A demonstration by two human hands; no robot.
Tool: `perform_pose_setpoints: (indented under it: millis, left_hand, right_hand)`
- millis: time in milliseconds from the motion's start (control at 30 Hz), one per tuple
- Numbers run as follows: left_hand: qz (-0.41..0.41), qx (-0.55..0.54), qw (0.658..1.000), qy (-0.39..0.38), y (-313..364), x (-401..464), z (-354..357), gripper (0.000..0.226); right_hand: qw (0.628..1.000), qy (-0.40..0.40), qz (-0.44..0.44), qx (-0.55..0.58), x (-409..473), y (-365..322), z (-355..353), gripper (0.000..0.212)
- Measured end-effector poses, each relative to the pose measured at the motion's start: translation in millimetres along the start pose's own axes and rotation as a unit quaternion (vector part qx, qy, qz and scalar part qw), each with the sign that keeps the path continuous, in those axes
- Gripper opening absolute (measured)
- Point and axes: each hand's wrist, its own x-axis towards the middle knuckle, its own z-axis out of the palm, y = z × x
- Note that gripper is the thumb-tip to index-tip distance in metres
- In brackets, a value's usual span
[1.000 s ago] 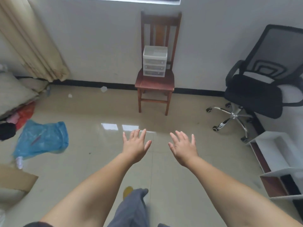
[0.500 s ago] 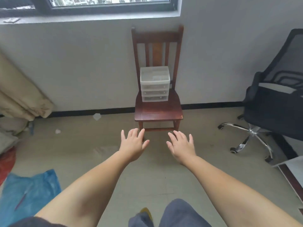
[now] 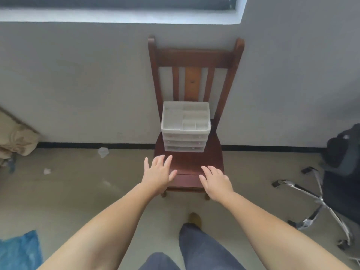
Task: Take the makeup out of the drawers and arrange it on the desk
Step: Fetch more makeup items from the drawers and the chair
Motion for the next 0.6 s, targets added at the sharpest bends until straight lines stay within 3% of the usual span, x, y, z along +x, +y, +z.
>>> perform_pose_setpoints:
  millis: [233, 333, 400, 467, 600]
  left_hand:
    - [0.020, -0.022, 0.999, 0.013, -15, 129, 5, 0.063]
    - [0.047, -0.001, 0.999, 0.009, -29, 172, 22, 0.068]
    - [0.052, 0.014, 0.998, 0.015, -37, 188, 37, 0.072]
    - [0.058, 0.017, 0.998, 0.023, -43, 196, 51, 0.076]
    - [0.083, 0.022, 0.990, 0.110, -47, 201, 72, 0.081]
  right_hand:
    - [0.981, -0.088, 0.044, 0.164, 143, -6, 2, 0.045]
    - [0.938, -0.081, 0.125, 0.312, 198, -14, 19, 0.042]
    - [0.856, -0.081, 0.202, 0.468, 225, -22, 35, 0.040]
    - [0.737, -0.078, 0.272, 0.614, 249, -29, 49, 0.043]
    - [0.529, -0.026, 0.339, 0.778, 282, -39, 62, 0.031]
